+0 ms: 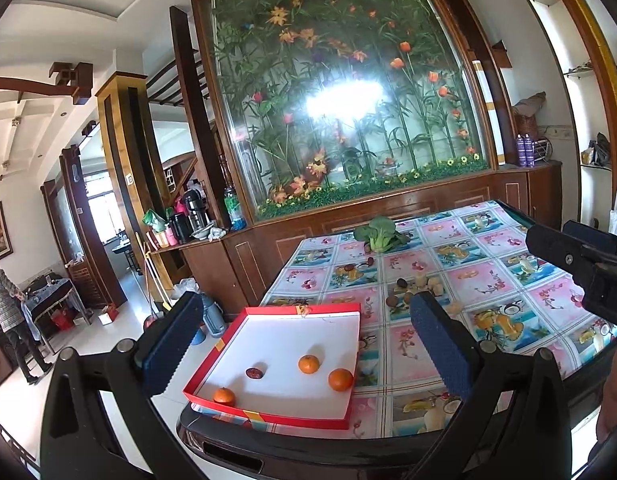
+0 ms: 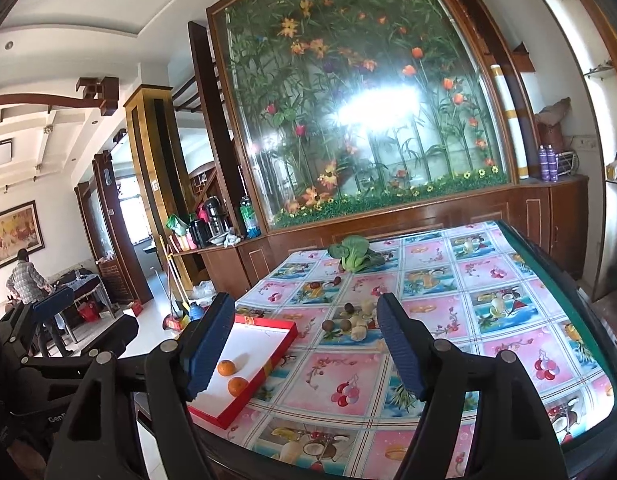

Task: Organize fruits
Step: 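Move both grippers back toward the remaining items on the tablecloth, then grasp a beige cube with the right gripper while the left grasps another beige cube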

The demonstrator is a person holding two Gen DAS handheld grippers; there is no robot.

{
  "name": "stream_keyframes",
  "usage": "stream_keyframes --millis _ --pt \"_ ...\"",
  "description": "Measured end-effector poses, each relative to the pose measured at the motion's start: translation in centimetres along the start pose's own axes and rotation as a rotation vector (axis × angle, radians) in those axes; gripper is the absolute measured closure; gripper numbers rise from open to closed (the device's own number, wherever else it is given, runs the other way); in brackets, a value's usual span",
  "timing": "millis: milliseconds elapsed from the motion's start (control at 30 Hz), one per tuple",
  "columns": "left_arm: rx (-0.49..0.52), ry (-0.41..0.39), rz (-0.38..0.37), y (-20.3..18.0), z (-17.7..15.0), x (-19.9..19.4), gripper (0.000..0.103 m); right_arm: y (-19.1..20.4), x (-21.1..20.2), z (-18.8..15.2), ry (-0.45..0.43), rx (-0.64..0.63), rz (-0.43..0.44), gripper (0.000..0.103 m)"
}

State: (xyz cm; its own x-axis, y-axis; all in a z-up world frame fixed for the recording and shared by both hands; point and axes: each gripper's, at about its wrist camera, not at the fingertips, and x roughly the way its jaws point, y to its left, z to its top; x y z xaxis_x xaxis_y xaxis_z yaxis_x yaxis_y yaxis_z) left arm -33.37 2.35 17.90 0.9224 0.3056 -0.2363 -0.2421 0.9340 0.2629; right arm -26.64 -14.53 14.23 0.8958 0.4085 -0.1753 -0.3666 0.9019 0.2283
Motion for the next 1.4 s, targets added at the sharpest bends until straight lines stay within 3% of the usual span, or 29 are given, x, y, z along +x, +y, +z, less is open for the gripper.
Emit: stream_keyframes --millis 200,500,667,867,933,967,1000,1167,1333,1400 --pt "-0.002 0.065 -0.034 -0.1 -0.6 2.5 0.0 -1.5 1.5 -0.4 0.05 -0.007 -0.051 0.03" --pt "-0.058 0.237 -0.289 -0.2 -2.4 10.8 0.0 -8.5 8.6 -2.9 0.342 -0.073 -0.271 0.03" --pt "-0.044 0.298 -0.392 -2.7 -3.3 15.0 0.0 -10.5 13.7 -3.7 0.457 -0.069 -0.254 0.031" --pt "-0.015 0.358 -0.372 -3.8 -3.9 18.9 0.0 -8.1 21.3 -4.2 0.561 -0.093 -0.123 0.037" --pt "-0.028 0.382 -0.329 -3.2 -3.9 20.2 0.0 -6.8 24.0 -4.7 0.608 -0.133 -0.114 0.046" --pt "-0.028 0.391 -0.311 -2.9 -3.9 20.7 0.0 -6.6 24.9 -4.8 0.617 -0.15 -0.142 0.058" --pt "-0.025 0.397 -0.299 -2.8 -3.9 21.1 0.0 -6.9 25.3 -4.9 0.619 -0.144 -0.151 0.062" --pt "0.045 0.37 -0.307 -4.2 -3.3 21.7 0.0 -9.9 24.5 -5.5 0.634 -0.064 -0.083 0.062" --pt "0.104 0.379 -0.31 -7.6 -3.0 23.4 0.0 -9.6 24.2 -5.9 0.638 -0.108 -0.008 0.062" --pt "0.1 0.394 -0.304 -8.3 -3.0 24.0 0.0 -9.4 24.6 -6.2 0.658 -0.131 -0.015 0.062"
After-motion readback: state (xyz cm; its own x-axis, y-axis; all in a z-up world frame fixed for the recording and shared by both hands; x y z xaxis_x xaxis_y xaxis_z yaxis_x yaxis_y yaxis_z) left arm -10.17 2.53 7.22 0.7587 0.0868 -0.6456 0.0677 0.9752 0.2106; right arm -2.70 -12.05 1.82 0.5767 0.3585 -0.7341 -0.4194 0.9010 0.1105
